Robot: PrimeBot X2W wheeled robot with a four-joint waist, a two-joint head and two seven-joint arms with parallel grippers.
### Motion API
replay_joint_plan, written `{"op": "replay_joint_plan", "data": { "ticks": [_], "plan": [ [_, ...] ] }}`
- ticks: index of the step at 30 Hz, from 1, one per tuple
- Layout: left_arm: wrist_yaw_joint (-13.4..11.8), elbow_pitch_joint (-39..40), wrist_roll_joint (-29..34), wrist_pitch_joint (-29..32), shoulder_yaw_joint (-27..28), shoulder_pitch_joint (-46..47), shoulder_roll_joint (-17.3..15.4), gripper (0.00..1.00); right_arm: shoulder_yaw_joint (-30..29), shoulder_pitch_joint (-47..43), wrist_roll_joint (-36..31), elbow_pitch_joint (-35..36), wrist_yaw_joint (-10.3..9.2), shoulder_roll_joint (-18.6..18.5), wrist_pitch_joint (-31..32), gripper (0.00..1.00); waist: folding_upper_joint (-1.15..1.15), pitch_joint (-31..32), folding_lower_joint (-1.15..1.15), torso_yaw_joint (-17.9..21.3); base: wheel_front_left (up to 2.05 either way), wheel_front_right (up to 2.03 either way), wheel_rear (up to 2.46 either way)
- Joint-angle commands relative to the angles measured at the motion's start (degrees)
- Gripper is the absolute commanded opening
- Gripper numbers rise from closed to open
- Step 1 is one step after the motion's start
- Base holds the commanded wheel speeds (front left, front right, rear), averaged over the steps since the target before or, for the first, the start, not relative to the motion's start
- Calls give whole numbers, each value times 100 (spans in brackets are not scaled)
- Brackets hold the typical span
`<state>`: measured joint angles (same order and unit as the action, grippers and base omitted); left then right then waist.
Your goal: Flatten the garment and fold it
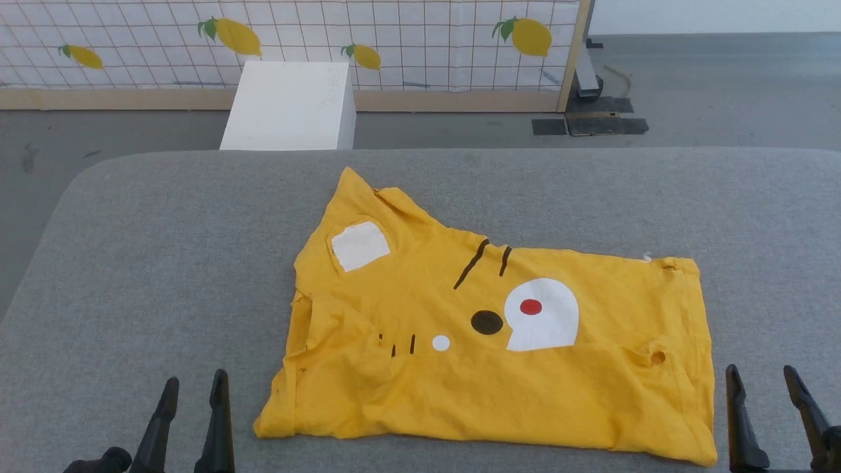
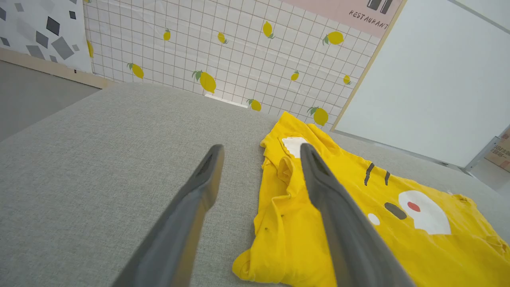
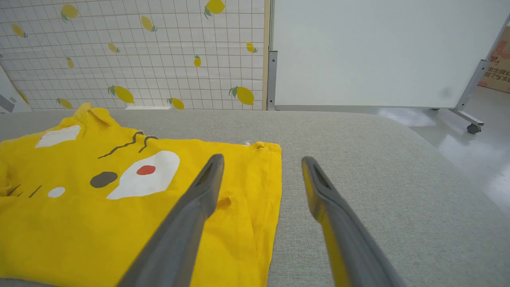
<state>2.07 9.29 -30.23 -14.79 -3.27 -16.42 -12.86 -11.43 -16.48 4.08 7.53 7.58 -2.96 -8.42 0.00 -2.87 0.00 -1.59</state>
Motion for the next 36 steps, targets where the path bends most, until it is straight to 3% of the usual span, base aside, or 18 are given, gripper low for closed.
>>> {"op": "replay_joint_plan", "data": {
  "ticks": [1,8,14,19,31,36],
  "plan": [
    [61,-57,102,-20,37,-60,27,100,22,5,22,-39,-9,7,-51,100,0,-4,0,-12,0,0,0],
    [217,-257,299,347,-185,178,-262,100,20,111,0,-90,-9,7,-51,100,0,-47,0,-78,0,0,0],
    [352,-488,181,1858,-613,717,-766,100,90,160,26,-202,-9,8,-39,100,0,-146,0,-114,0,0,0],
    [422,-796,-149,2836,-812,1182,-990,100,190,246,30,-288,-9,8,-48,100,0,-301,0,-56,0,0,0],
    [450,-1686,-836,4224,-1049,1686,-1084,100,211,271,-18,-357,-9,8,30,100,0,-467,0,85,0,0,0],
    [472,-1942,-1264,4830,-1245,1697,-942,100,215,283,-30,-338,-9,8,110,100,0,-429,0,102,0,0,0]
  ]
}}
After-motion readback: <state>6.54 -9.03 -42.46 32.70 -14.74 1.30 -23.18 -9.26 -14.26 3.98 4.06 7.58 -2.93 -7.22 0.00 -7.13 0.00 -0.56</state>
